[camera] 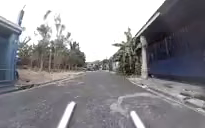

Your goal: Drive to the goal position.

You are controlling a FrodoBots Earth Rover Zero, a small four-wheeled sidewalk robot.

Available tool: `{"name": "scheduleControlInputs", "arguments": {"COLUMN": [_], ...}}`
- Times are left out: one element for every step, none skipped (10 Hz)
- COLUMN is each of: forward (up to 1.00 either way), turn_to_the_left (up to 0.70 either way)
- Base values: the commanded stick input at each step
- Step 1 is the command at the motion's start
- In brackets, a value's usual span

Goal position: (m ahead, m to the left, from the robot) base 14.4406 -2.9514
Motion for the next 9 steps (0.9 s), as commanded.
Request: {"name": "scheduleControlInputs", "arguments": {"forward": [0.70, 0.70, 0.70, 0.70, 0.70, 0.70, 0.70, 0.70, 0.70], "turn_to_the_left": [0.04, 0.00, 0.00, -0.12, -0.32, -0.35, -0.35, -0.35, 0.00]}}
